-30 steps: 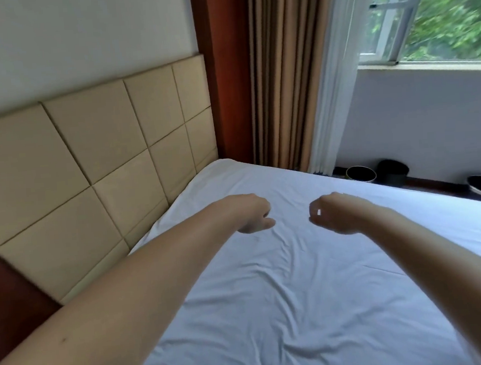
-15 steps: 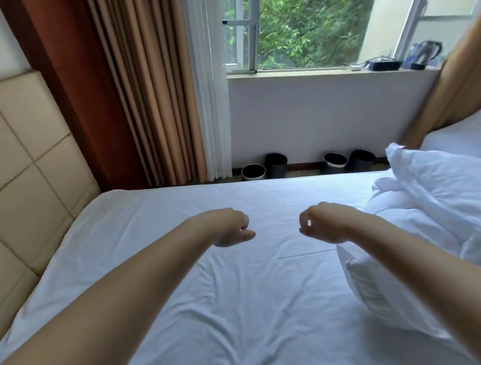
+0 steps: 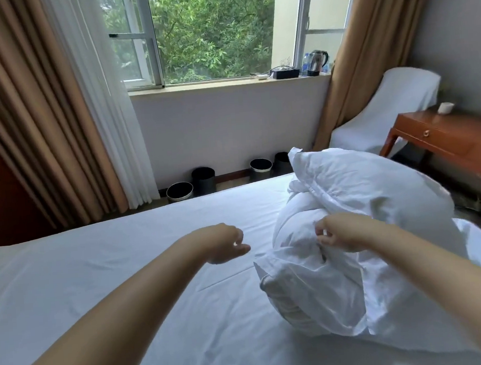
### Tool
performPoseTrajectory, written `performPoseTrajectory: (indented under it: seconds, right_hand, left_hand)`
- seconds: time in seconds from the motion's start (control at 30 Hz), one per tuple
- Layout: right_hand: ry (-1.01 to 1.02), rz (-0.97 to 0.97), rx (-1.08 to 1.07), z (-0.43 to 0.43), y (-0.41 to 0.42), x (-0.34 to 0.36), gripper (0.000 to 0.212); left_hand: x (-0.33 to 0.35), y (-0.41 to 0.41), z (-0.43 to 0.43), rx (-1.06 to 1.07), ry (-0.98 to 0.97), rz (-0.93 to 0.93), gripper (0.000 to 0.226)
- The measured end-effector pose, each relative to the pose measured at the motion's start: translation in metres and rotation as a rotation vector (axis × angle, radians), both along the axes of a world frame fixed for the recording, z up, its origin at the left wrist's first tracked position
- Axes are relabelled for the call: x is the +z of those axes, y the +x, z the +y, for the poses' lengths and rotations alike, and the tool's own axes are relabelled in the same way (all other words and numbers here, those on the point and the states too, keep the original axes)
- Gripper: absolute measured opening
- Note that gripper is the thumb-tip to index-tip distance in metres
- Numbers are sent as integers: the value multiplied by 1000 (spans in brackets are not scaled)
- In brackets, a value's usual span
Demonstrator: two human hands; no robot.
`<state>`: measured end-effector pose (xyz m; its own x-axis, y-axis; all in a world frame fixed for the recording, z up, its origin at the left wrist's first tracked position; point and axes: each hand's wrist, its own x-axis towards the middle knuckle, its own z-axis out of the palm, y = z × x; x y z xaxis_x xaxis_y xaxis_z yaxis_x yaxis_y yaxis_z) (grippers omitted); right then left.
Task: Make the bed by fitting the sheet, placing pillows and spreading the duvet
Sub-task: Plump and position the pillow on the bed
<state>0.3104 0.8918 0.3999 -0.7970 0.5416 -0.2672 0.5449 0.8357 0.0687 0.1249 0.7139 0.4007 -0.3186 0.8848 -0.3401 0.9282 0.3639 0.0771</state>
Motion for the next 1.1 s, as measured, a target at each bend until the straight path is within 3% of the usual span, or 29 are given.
performPoseTrajectory:
  seconds: [0.43, 0.8, 1.1]
  right_hand:
    - [41, -19, 28, 247, 130, -40, 37]
    - [28, -121, -93, 284, 194, -80, 39]
    - [-25, -122, -314, 325, 229, -83, 38]
  left_hand:
    - [-47, 129, 256, -24, -76, -66, 41]
    - [-97, 157, 310, 30, -87, -291, 45]
    - [-136, 163, 354, 323, 46, -520, 62]
